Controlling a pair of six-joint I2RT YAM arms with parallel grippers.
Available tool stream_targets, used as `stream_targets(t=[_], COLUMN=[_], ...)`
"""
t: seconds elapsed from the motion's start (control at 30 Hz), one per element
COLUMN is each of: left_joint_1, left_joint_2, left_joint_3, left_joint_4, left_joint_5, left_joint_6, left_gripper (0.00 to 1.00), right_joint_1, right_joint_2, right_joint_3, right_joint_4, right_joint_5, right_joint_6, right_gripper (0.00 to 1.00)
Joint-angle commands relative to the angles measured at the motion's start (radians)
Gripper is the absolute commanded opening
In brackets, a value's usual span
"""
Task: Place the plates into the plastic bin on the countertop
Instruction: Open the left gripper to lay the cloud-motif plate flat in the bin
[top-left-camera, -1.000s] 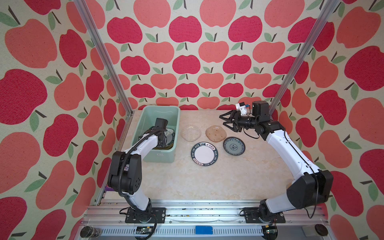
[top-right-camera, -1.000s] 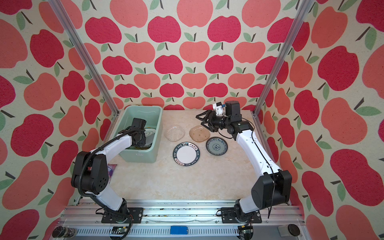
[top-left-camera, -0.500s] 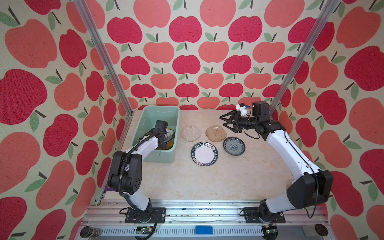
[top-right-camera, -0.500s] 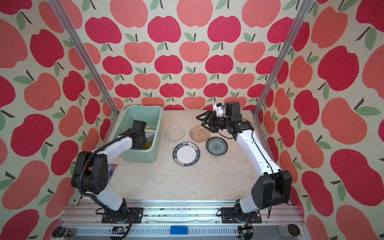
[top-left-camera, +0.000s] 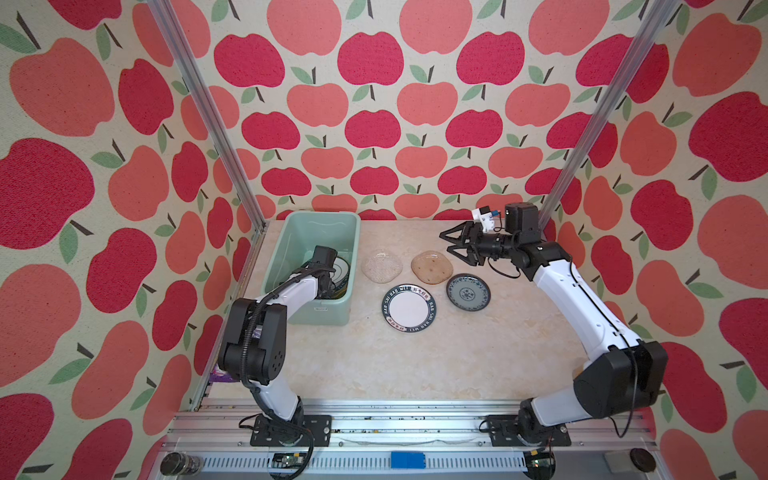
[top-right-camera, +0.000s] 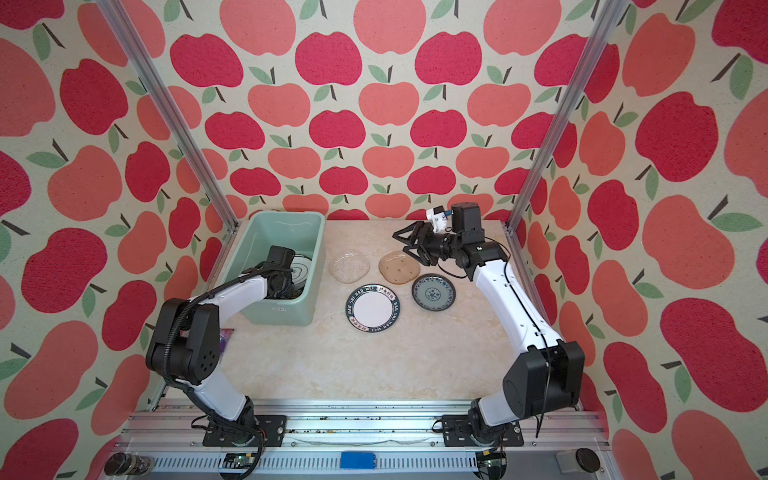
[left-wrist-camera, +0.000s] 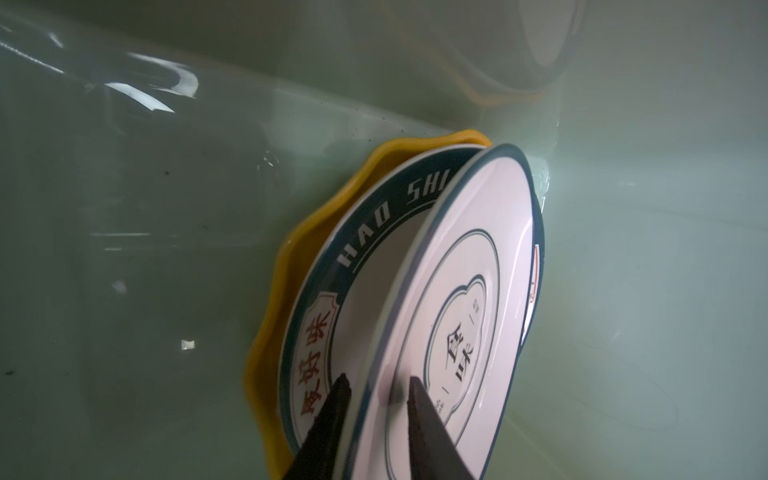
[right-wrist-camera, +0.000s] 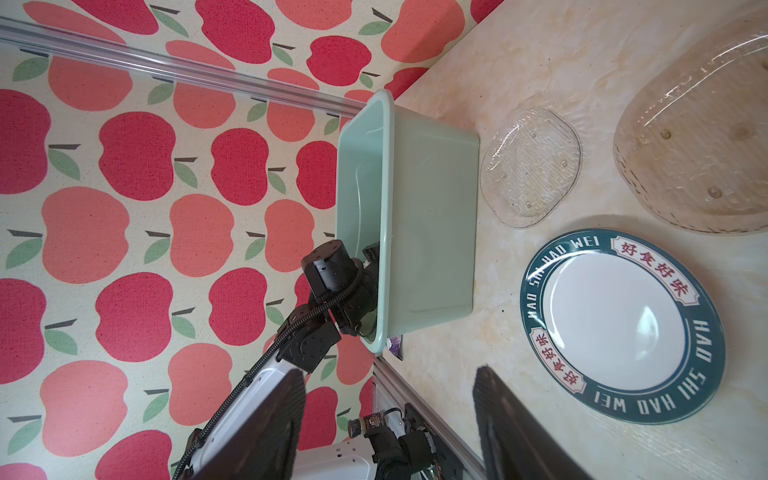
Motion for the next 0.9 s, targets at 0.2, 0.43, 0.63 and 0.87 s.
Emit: stream_targets(t=[0.2,0.43,0.63,0.87], left_joint_1=[0.004,0.012,0.027,0.033], left_joint_2=[0.028,0.010,0.007,-0.030], left_joint_3=[0.017,0.039,0.066,0.135], left_joint_4=[-0.033,-0.011,0.028,-0.012], left_joint_5=[-0.003,0.008,0.041,0.058], left_joint_6=[0.051,0.096,0.178,0.275], left_gripper=[0.56,0.67,0.84,1.00], right_joint_1=[-0.007,-0.007,-0.007,-0.007], right_joint_2=[-0.040,-0.045,-0.056,-0.070], right_joint_3=[0.013,0.013,0.005,0.015], right_joint_4=[-0.035,-0.031,-0.031,-0.096], right_joint_5=[-0.007,-0.007,-0.006,0.012], right_joint_6=[-0.027,-0.025,-0.024,-0.055], right_gripper=[0.67,0.67,0.67,0.68])
